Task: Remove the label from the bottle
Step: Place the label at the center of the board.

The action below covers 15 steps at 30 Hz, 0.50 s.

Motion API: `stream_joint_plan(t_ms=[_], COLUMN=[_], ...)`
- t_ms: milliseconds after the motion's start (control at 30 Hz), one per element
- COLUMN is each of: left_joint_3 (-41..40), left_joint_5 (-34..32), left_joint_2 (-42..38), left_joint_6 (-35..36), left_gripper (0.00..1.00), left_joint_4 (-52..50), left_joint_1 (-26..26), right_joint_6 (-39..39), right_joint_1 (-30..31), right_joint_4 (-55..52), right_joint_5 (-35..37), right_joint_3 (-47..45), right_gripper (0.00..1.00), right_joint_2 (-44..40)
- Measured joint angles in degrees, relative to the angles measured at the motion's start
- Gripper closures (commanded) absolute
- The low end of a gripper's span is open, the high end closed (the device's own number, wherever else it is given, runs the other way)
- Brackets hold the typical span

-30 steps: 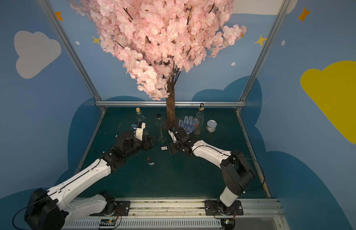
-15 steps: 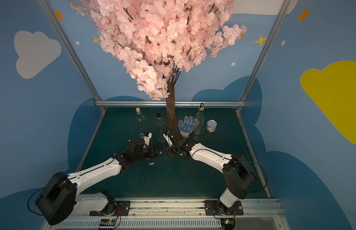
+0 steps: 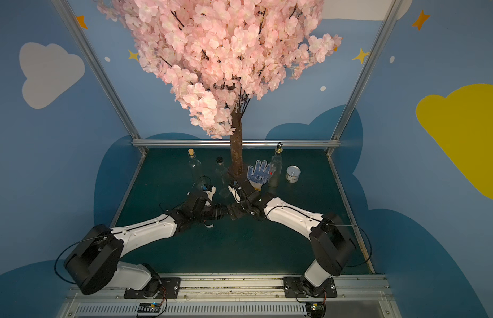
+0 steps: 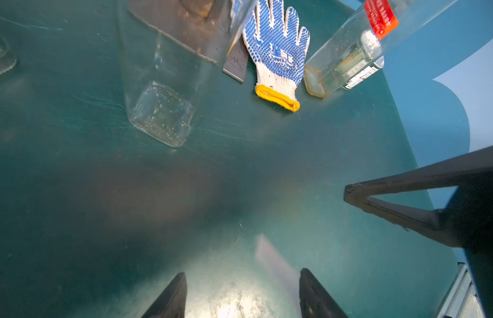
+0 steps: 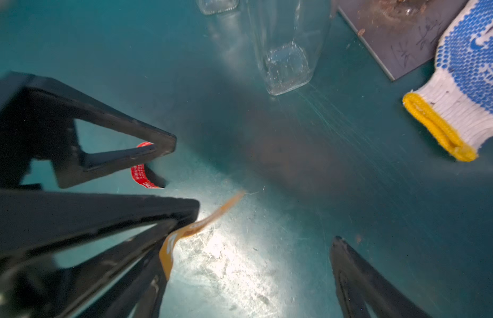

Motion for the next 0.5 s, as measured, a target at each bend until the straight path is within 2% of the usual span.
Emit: stream_joint_plan(t_ms=[333,500], left_joint_3=[0.3,-1.3], left_joint_5=[-0.2,-1.7], left_joint_2=[-0.5,-6.4], left_joint_6=[0.6,1.1], left_gripper=[0.36,0.36], left_joint_4=[-0.9,-1.2], left_joint_1=[-0.1,-0.1], right_joint_6=[1.9,2.9], right_joint_1=[-1.0,-1.6], right_joint_4=[1.4,1.4], right_joint_5=[1.0,2.0], right_joint_3=[-1.6,-3.1], right_gripper=[0.09,0.09], right_joint_2=[-6.3,-6.3])
